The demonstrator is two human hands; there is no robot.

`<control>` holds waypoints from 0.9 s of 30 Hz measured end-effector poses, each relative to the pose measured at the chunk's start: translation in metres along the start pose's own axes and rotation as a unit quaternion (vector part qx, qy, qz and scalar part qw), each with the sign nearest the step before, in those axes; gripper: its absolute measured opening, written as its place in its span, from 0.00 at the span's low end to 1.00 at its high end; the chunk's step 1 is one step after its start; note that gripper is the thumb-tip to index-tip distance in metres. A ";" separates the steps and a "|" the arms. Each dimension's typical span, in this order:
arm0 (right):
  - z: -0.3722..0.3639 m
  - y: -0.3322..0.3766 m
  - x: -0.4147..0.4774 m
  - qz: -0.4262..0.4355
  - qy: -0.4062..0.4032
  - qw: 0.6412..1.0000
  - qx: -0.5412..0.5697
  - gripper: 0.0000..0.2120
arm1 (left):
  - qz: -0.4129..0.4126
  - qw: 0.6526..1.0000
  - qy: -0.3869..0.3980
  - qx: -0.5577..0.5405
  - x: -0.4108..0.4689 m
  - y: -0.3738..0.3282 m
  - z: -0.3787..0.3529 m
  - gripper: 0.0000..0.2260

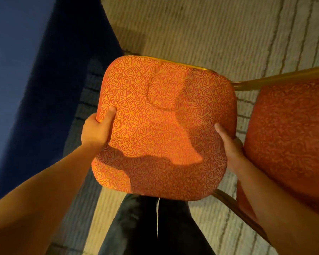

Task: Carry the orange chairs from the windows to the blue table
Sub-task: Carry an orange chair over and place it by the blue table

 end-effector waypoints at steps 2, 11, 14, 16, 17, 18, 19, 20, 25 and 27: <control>-0.018 -0.007 0.026 -0.002 0.003 1.000 0.006 0.23 | 0.003 1.000 -0.010 0.001 0.028 0.017 -0.014 0.25; -0.069 -0.063 0.123 -0.024 0.010 1.000 0.015 0.28 | -0.005 1.000 -0.017 0.009 0.113 0.100 -0.076 0.37; -0.071 -0.081 0.141 -0.037 0.005 0.999 0.006 0.30 | -0.003 1.000 -0.012 0.019 0.128 0.118 -0.097 0.38; -0.071 -0.088 0.149 -0.041 0.001 0.999 0.001 0.31 | -0.003 1.000 -0.008 0.026 0.134 0.125 -0.106 0.39; -0.070 -0.091 0.154 -0.043 -0.002 0.999 0.000 0.31 | -0.003 1.000 -0.007 0.030 0.137 0.128 -0.110 0.37; -0.070 -0.092 0.158 -0.041 -0.005 0.999 0.000 0.32 | -0.004 0.999 -0.009 0.034 0.141 0.129 -0.113 0.34; -0.071 -0.090 0.161 -0.041 -0.007 0.999 -0.003 0.32 | -0.004 0.999 -0.010 0.037 0.145 0.128 -0.117 0.32; -0.072 -0.088 0.163 -0.041 -0.007 0.999 -0.006 0.31 | -0.002 0.999 -0.012 0.040 0.149 0.127 -0.119 0.30; -0.073 -0.083 0.166 -0.053 -0.020 0.998 -0.016 0.35 | 0.021 0.999 0.005 0.049 0.158 0.124 -0.119 0.30; -0.070 -0.089 0.166 -0.069 -0.013 0.997 -0.041 0.39 | 0.038 0.998 -0.002 0.052 0.151 0.127 -0.118 0.28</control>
Point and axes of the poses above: each hand's wrist, its own x-axis towards the middle knuckle, its own z-axis out of the back of the hand, y = z × x, the point moved 6 cm from there along x, towards the middle knuckle, and after that the axes turned 10 degrees about -x, right-handed, at the moved point
